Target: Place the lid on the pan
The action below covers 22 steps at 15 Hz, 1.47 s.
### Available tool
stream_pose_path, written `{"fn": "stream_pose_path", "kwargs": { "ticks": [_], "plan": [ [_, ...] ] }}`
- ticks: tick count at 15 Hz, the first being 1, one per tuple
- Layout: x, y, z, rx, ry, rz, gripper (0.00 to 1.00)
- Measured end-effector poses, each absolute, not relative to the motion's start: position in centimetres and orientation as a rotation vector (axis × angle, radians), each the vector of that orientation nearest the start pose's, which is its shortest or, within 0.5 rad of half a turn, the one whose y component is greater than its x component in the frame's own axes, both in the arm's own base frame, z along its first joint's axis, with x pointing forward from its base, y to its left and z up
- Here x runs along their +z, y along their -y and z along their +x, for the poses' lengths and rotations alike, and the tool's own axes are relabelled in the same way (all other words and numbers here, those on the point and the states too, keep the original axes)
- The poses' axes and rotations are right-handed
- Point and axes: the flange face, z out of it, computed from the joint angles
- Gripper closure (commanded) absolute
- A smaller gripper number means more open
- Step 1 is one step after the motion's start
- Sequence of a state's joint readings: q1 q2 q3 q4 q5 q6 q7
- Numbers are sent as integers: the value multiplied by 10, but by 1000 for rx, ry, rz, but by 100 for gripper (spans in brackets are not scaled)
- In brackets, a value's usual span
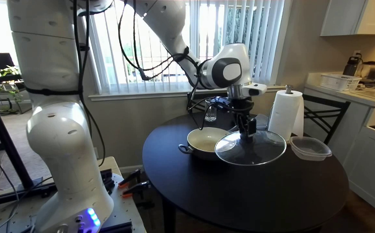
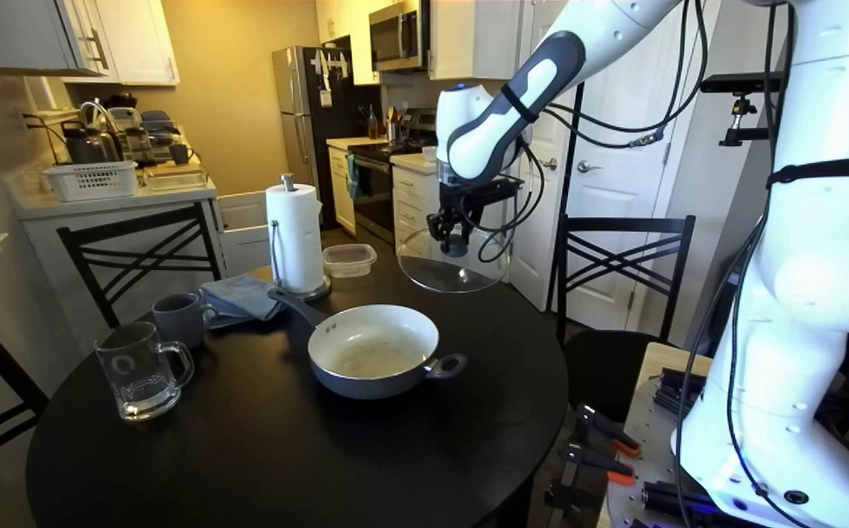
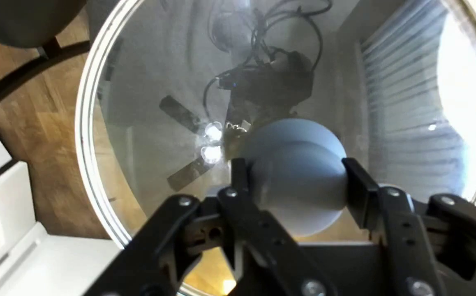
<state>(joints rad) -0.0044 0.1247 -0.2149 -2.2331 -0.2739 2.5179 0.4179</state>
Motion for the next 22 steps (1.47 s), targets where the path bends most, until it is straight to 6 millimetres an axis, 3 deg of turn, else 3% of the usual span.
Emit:
{"fn": "stream_pose_path", "kwargs": {
  "ticks": [3,6,9,16,22],
  "plan": [
    [341,63,549,-321,-479,-3278,67],
    [332,12,551,-271,-292,-3299,67],
    [318,-26,553,-193,-146,-3318,67],
    [299,-79,562,-114,99,-3323,67],
    [275,-97,560,-14,169,-3247,67]
  ]
}}
